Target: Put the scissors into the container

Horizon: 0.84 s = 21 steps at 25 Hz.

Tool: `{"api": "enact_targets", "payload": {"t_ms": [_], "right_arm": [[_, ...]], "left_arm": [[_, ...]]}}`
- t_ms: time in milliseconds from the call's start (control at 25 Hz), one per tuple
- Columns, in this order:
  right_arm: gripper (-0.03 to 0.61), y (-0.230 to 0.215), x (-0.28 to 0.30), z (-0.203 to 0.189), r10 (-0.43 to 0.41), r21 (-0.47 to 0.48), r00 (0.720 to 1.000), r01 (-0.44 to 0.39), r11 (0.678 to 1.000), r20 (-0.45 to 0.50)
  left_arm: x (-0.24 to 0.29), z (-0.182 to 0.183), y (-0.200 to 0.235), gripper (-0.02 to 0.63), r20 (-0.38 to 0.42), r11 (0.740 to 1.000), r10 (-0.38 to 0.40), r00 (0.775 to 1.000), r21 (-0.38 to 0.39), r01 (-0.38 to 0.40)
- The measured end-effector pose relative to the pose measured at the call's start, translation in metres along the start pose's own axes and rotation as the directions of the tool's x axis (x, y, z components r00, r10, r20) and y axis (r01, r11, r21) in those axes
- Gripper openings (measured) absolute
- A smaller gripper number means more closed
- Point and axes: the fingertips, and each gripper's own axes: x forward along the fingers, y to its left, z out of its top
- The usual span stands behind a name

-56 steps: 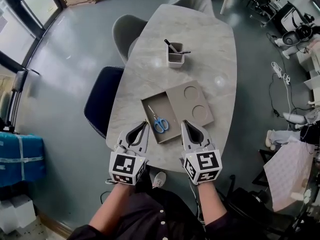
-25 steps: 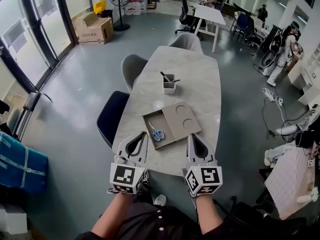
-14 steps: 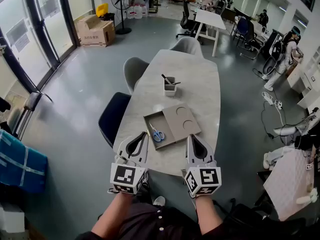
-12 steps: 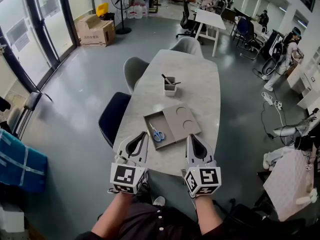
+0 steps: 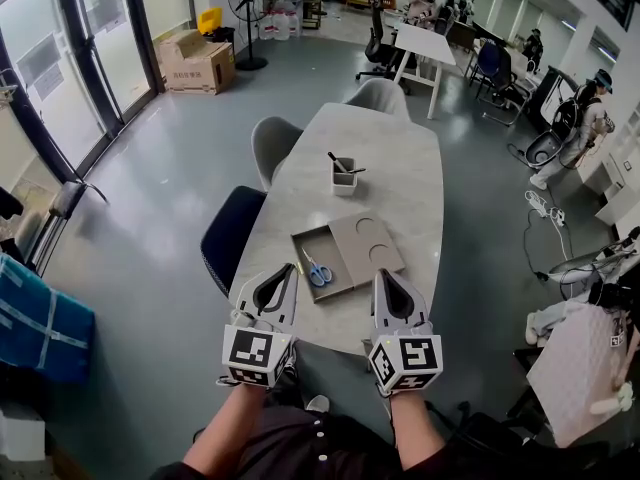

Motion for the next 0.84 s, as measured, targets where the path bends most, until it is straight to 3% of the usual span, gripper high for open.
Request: {"api": "enact_targets", "payload": {"t_ms": [840], "right_arm": [[-0.005, 0.0018, 0.0098, 0.0046, -0.008, 0.0, 1.0, 0.008, 1.0, 0.014]], "left_arm": [[0.0053, 0.0027, 0.01, 0.02, 0.003, 1.0, -0.003, 1.0, 0.002, 0.003]]}}
